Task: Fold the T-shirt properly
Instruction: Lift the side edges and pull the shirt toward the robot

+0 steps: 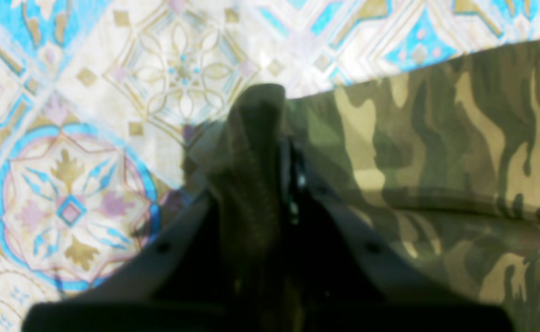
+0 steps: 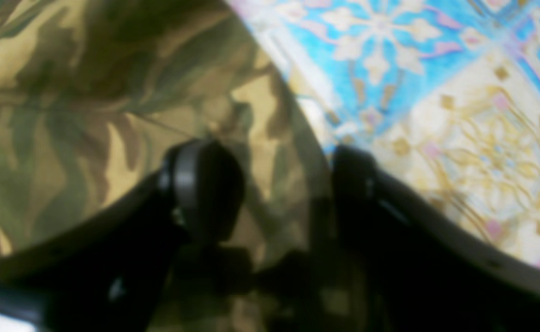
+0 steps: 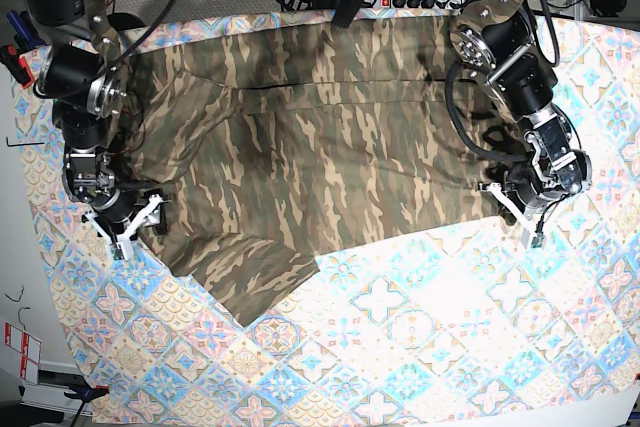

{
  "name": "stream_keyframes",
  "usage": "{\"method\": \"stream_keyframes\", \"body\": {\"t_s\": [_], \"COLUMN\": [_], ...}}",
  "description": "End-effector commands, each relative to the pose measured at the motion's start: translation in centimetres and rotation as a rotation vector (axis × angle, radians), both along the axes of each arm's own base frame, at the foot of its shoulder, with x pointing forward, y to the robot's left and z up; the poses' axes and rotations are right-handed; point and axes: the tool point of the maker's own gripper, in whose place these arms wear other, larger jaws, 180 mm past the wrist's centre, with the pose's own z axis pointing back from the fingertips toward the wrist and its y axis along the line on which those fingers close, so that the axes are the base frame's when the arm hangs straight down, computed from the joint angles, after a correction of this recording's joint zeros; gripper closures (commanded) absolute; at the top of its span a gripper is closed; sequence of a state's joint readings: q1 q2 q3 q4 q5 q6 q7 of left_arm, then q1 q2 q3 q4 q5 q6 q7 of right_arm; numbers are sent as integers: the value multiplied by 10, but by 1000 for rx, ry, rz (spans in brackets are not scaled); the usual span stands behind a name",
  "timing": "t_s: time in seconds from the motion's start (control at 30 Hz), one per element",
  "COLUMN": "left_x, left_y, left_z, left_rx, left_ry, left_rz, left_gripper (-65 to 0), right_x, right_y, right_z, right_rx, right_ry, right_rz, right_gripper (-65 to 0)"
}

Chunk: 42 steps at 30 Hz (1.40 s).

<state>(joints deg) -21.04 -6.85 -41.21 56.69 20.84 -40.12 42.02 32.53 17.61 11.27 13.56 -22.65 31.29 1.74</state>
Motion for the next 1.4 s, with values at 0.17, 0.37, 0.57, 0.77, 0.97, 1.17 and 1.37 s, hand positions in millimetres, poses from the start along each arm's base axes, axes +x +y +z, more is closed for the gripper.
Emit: {"method": "stream_keyframes", "body": {"t_s": [0.17, 0.37, 0.57, 0.77, 0.97, 1.17, 1.37], "left_x": [16, 16, 20, 21, 14, 7, -12], "left_y": [10, 7, 12, 13, 6, 7, 24], "left_z": [19, 17, 35, 56, 47, 43, 62], "left_rx": [19, 14, 58, 138, 149, 155, 259], "left_ry": [-59, -58, -64, -47, -20, -10, 16], "left_rz": [11, 9, 17, -6, -38, -38, -26], "left_gripper": [-14, -11, -7, -7, -7, -7, -7], "right_x": [-23, -23, 11, -18, -14, -17, -35], "right_y": [24, 25, 1, -15, -50, -73, -88], "right_z": [-22, -23, 14, 15, 46, 64, 76], "right_rx": [-7, -2, -28, -117, -213, -281, -377], "right_ry": [166, 170, 34, 107, 88, 108, 116], "right_rz": [90, 82, 15, 85, 14, -38, -49], "right_gripper": [-77, -17, -14, -14, -14, -14, -14]}}
